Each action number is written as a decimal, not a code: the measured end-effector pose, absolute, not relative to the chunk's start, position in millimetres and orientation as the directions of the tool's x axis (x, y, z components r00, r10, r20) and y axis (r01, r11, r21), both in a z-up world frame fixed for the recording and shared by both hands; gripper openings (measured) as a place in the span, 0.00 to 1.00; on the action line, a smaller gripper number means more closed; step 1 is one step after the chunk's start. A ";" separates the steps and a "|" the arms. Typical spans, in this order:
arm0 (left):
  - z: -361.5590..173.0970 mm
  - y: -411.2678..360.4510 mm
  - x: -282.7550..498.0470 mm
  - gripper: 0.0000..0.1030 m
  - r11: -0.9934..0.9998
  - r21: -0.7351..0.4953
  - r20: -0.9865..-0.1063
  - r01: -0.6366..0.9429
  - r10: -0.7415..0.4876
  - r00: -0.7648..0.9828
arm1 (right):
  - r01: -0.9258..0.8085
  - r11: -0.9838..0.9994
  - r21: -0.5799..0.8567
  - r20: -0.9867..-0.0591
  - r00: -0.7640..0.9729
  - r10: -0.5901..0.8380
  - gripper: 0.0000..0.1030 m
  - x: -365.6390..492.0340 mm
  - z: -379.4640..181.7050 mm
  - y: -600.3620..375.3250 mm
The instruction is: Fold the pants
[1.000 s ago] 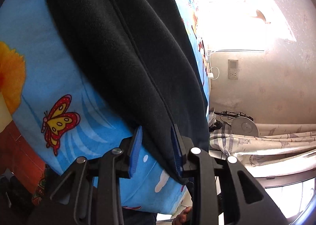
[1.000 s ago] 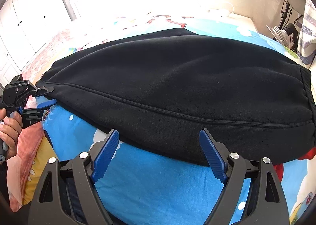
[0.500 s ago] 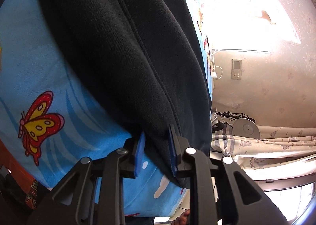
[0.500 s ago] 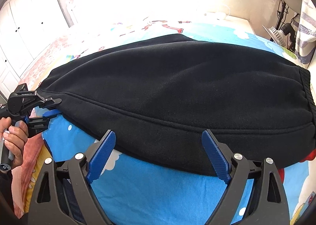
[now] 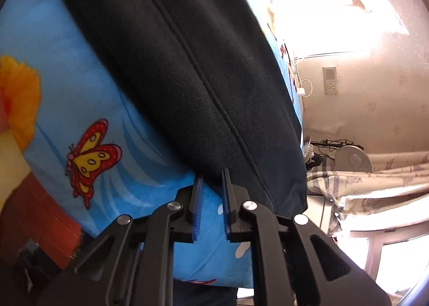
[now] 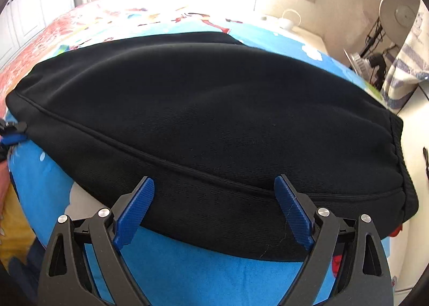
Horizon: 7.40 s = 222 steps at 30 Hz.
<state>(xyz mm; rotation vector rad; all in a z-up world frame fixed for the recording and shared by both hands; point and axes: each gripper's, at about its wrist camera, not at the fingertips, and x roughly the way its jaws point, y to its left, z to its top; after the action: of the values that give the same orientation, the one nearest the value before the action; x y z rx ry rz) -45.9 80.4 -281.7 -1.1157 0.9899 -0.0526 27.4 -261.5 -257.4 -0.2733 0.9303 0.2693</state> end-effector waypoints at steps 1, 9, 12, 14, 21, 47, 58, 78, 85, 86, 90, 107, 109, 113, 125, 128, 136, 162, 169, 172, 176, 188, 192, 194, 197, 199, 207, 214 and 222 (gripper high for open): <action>-268.1 83.3 -49.7 0.12 0.554 -0.730 -0.664 -0.401 -0.436 0.608 | -0.339 0.934 -0.114 -0.818 0.566 0.106 0.85 25.4 -257.9 -262.3; -249.6 131.5 -32.8 0.43 0.886 -0.235 -0.736 -0.400 0.106 0.669 | -0.345 0.931 -0.117 -0.846 0.526 0.089 0.86 18.3 -257.6 -260.5; -248.5 148.7 -30.4 0.54 0.887 0.008 -0.734 -0.462 0.319 0.599 | -0.366 0.926 -0.095 -0.835 0.536 0.126 0.85 8.3 -247.9 -268.3; -231.4 146.8 -29.9 0.55 0.868 0.083 -0.679 -0.490 0.409 0.609 | -0.348 0.934 -0.081 -0.788 0.596 0.154 0.86 5.5 -234.3 -283.9; -209.6 -31.5 56.0 0.39 0.988 -0.043 -0.704 0.151 -0.137 0.697 | -0.083 0.988 -0.131 -0.709 0.704 -0.035 0.89 60.9 -207.5 -363.1; -209.0 -333.1 201.1 0.25 0.775 -0.098 -0.756 0.624 -0.466 0.460 | 0.197 0.979 -0.053 -0.789 0.593 -0.162 0.90 28.6 -257.4 -456.2; -211.1 -418.9 238.0 0.28 0.783 -0.180 -0.738 0.595 -0.507 0.445 | 0.243 0.963 0.117 -0.756 0.651 -0.072 0.95 8.8 -244.1 -492.2; -228.3 -547.9 223.8 0.35 0.423 -0.014 -0.903 0.906 -0.395 0.170 | 0.284 0.796 0.534 -0.684 0.698 0.210 0.42 14.2 -260.2 -549.8; -214.3 -540.7 230.7 0.17 0.463 -0.044 -0.873 0.885 -0.449 0.191 | 0.243 0.874 0.420 -0.691 0.710 0.135 0.23 22.5 -236.0 -537.6; -214.2 -542.9 232.3 0.17 0.466 -0.045 -0.872 0.883 -0.450 0.193 | 0.253 0.879 0.405 -0.700 0.704 0.120 0.23 23.0 -237.1 -537.0; -229.7 -548.1 242.1 0.17 0.499 -0.108 -0.874 0.860 -0.460 0.157 | 0.279 0.897 0.344 -0.726 0.685 0.065 0.22 20.0 -243.9 -532.6; -206.5 -249.6 100.3 0.24 0.877 -0.203 -0.692 0.435 -0.443 0.570 | 0.179 0.982 -0.064 -0.594 0.784 -0.181 0.94 41.1 -177.7 -452.9; -213.4 -213.1 88.4 0.24 0.909 -0.193 -0.701 0.369 -0.390 0.597 | 0.102 0.992 -0.072 -0.619 0.776 -0.125 0.95 66.1 -186.4 -428.3; -221.8 -141.0 69.6 0.24 0.954 -0.152 -0.703 0.260 -0.289 0.650 | 0.056 0.981 -0.184 -0.714 0.679 -0.172 0.95 109.0 -228.0 -400.4; -247.6 176.8 -8.5 0.44 0.878 -0.182 -0.695 -0.443 0.204 0.689 | -0.015 0.981 -0.194 -0.746 0.651 -0.138 0.95 118.8 -212.5 -373.7; -254.5 231.9 -22.4 0.41 0.846 -0.262 -0.683 -0.464 0.177 0.709 | -0.203 0.967 -0.156 -0.729 0.684 0.026 0.95 119.2 -186.2 -298.3; -228.5 262.3 -55.2 0.38 0.746 -0.282 -0.622 -0.603 0.336 0.707 | -0.495 0.866 -0.074 -0.755 0.595 0.276 0.95 123.1 -200.9 -89.1; -204.6 289.7 15.8 0.40 0.816 -0.112 -0.684 -0.567 0.350 0.640 | -0.426 0.903 -0.059 -0.818 0.539 0.201 0.95 137.7 -263.5 -54.8; -231.3 256.2 -58.4 0.40 0.771 -0.210 -0.696 -0.601 0.314 0.646 | -0.369 0.930 -0.002 -0.750 0.616 0.242 0.95 125.3 -228.9 -106.2; -247.1 257.2 -75.5 0.42 0.760 -0.198 -0.716 -0.619 0.319 0.621 | -0.238 0.971 -0.019 -0.726 0.671 0.151 0.95 122.4 -212.0 -181.1; -257.5 272.6 -83.7 0.59 0.735 -0.203 -0.736 -0.647 0.321 0.596 | 0.008 0.996 -0.085 -0.725 0.685 -0.067 0.95 112.3 -212.7 -303.3; -223.5 240.9 -76.3 0.56 0.685 -0.114 -0.680 -0.720 0.474 0.559 | 0.129 0.968 -0.214 -0.735 0.632 -0.246 0.95 66.5 -262.5 -419.0; -208.3 217.6 -69.8 0.43 0.752 -0.123 -0.639 -0.648 0.440 0.631 | 0.137 0.968 -0.211 -0.729 0.638 -0.249 0.95 64.0 -262.8 -419.0; -210.7 203.2 -60.1 0.43 0.804 -0.109 -0.644 -0.584 0.391 0.658 | 0.138 0.970 -0.203 -0.730 0.638 -0.243 0.95 64.4 -262.4 -421.3; -229.2 185.1 -43.9 0.43 0.862 -0.080 -0.690 -0.501 0.315 0.652 | 0.152 0.970 -0.189 -0.741 0.626 -0.242 0.95 63.9 -256.9 -421.0; -246.8 181.3 -36.5 0.43 0.873 -0.070 -0.734 -0.482 0.282 0.618 | 0.162 0.978 -0.128 -0.736 0.646 -0.203 0.95 55.6 -245.4 -422.3; -254.2 183.7 -38.2 0.44 0.877 -0.072 -0.731 -0.474 0.278 0.624 | 0.023 0.999 -0.047 -0.723 0.689 -0.050 0.95 27.3 -223.5 -373.8; -237.7 200.3 -55.8 0.46 0.859 -0.171 -0.718 -0.482 0.226 0.658 | 0.019 0.999 -0.051 -0.795 0.605 -0.052 0.95 31.8 -255.7 -367.6; -225.0 231.5 -82.2 0.24 0.803 -0.255 -0.690 -0.539 0.240 0.683 | 0.027 0.994 -0.107 -0.786 0.610 -0.101 0.95 22.2 -250.6 -356.1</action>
<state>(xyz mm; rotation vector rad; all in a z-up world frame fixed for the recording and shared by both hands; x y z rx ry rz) -82.2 231.5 -225.0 -0.4675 0.6904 0.4552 22.2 -356.1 -250.6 -0.0874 0.9116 -0.0740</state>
